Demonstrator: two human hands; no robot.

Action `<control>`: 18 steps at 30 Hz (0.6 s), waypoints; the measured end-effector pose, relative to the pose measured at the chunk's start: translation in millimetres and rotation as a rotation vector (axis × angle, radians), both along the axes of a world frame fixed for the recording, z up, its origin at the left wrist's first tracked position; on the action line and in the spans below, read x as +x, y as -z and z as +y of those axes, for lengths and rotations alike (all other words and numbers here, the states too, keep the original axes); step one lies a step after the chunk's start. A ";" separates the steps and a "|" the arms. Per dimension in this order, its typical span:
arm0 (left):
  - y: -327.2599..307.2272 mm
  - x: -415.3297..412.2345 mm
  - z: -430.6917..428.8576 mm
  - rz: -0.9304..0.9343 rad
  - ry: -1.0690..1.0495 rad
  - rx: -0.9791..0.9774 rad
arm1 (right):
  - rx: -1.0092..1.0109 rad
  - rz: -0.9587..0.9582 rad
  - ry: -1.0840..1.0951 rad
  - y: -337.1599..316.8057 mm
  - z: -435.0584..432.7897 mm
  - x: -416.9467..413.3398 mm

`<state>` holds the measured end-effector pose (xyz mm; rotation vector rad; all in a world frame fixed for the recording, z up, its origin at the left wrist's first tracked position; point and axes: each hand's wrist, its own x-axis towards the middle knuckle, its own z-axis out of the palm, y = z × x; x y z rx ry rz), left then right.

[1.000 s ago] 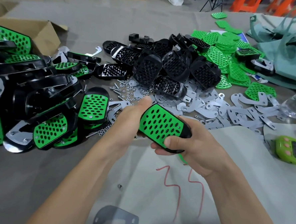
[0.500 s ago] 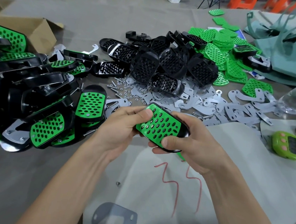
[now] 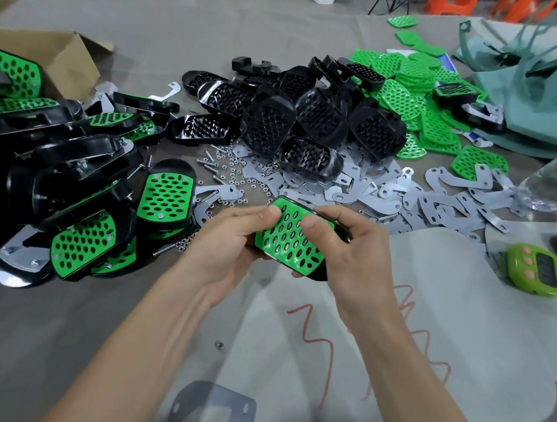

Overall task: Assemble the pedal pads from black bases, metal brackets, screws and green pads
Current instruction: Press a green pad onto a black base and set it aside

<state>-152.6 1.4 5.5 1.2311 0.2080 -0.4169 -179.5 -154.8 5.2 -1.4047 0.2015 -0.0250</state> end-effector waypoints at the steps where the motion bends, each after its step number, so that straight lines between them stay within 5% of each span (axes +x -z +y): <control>1: 0.3 0.2 0.5 0.000 0.017 -0.017 | 0.022 0.002 -0.005 -0.6 -0.5 1.1; 11: 6.6 0.6 1.2 0.019 -0.110 0.063 | 0.055 0.089 -0.203 7.9 -10.2 -1.8; 18: 7.1 -4.3 -4.8 -0.013 -0.059 0.203 | 0.173 0.117 -0.087 11.4 -12.3 -7.3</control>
